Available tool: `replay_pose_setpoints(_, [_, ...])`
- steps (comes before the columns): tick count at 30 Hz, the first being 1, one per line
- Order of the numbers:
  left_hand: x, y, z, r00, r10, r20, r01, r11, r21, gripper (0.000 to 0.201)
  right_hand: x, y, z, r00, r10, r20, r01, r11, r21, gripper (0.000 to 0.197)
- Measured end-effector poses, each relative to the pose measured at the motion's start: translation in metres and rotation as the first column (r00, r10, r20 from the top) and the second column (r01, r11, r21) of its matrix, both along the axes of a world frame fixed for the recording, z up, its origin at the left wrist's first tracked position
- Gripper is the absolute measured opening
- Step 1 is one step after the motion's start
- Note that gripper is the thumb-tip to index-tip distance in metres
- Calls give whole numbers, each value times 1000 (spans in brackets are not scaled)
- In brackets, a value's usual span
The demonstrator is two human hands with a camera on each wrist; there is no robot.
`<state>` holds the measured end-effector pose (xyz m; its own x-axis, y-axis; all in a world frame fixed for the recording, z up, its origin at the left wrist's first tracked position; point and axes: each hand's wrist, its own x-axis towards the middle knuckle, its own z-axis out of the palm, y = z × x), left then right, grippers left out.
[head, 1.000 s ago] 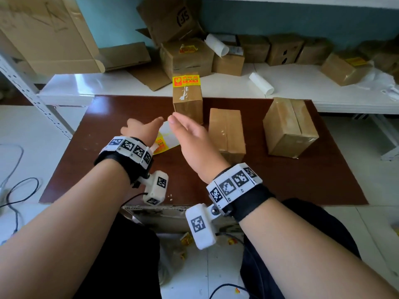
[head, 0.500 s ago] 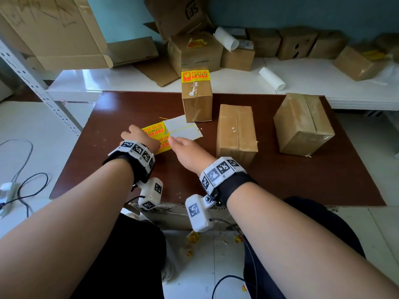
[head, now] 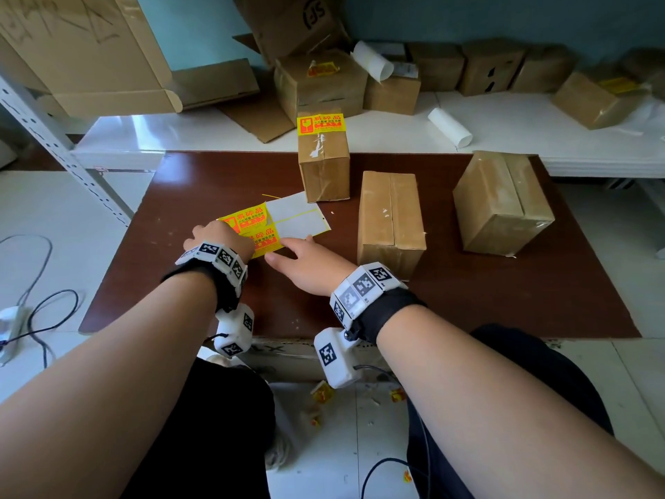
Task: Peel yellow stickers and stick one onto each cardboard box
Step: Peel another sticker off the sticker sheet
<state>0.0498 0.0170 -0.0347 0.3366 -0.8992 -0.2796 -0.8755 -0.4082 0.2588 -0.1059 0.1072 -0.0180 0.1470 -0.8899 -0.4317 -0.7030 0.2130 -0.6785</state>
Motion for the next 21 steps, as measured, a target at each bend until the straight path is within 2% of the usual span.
replay_pose_setpoints(4, [11,-10,-9,995,22,-100,-25,999,-24,59,-3,0,0,1000,5,-3,-6,1000,-28,73])
replay_pose_setpoints(9, [15,2,10,987,3,-158,-5,1000,-13,33,-3,0,-2,1000,6,-18,-7,999,-42,73])
replay_pose_setpoints(14, [18,0,10,981,2,-196,-10,999,-39,41,-3,1,1,1000,6,-19,-6,999,-47,71])
replay_pose_setpoints(17, [20,-1,10,986,-21,-163,16,999,-28,41,-3,0,-1,1000,4,-18,-5,998,-62,71])
replay_pose_setpoints(19, [18,-2,8,993,-23,-115,20,999,-29,57,-3,-1,-2,1000,2,-25,-4,998,-67,70])
replay_pose_setpoints(21, [14,-1,7,996,-38,-77,36,999,-28,62,-2,-2,-3,1000,-2,-29,0,998,-69,70])
